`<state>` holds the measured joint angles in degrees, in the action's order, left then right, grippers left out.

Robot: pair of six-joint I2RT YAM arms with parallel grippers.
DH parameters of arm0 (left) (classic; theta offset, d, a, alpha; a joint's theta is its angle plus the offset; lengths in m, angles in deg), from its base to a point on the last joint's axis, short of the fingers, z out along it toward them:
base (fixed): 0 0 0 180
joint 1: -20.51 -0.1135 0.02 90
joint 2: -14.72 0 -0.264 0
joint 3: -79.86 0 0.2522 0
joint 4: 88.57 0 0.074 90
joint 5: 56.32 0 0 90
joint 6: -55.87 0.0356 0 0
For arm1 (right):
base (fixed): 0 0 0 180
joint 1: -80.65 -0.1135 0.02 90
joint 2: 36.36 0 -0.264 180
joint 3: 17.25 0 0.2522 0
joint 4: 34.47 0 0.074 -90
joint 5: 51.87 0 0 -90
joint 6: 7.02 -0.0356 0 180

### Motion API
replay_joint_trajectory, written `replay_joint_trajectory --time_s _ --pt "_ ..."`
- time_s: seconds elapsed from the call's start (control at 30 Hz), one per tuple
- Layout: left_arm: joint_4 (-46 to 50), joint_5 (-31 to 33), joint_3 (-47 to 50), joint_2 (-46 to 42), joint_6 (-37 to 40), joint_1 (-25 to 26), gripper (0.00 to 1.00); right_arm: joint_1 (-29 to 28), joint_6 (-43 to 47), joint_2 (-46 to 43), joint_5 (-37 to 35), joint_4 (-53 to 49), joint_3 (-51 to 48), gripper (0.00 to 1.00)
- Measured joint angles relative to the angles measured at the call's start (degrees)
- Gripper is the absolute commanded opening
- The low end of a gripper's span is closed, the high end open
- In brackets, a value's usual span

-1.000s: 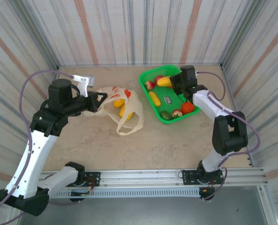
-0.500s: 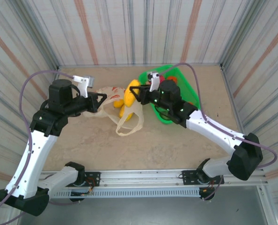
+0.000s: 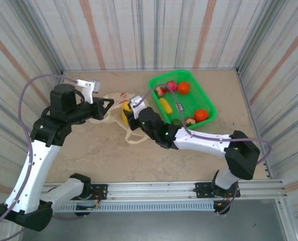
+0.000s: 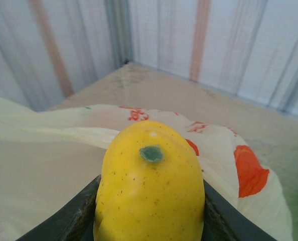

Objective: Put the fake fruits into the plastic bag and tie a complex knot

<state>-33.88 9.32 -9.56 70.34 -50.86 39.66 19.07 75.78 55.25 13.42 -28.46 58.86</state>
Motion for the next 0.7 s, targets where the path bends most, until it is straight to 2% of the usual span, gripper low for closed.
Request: replay_joint_trajectory --time_s 0.1,0.23,0.4,0.57,0.7 --pt "-0.02 -0.02 -1.07 0.11 0.0 -0.02 0.0 -0.79 3.76 3.23 -3.87 2.89 0.07 0.48" --pt "-0.02 -0.02 -2.12 0.76 0.0 -0.02 0.0 -1.2 6.86 6.69 -5.33 4.79 1.01 0.5" --pt "-0.02 0.0 -3.26 1.99 0.0 -0.04 0.0 -1.4 8.2 11.17 -5.57 3.28 5.4 0.81" --pt "0.0 0.0 -3.26 2.32 0.0 -0.07 0.0 -1.36 8.11 13.0 -5.46 0.63 7.87 0.81" --pt "0.0 0.02 -3.26 2.32 0.02 -0.07 0.0 -0.68 7.45 12.83 -4.7 -0.85 7.89 0.75"
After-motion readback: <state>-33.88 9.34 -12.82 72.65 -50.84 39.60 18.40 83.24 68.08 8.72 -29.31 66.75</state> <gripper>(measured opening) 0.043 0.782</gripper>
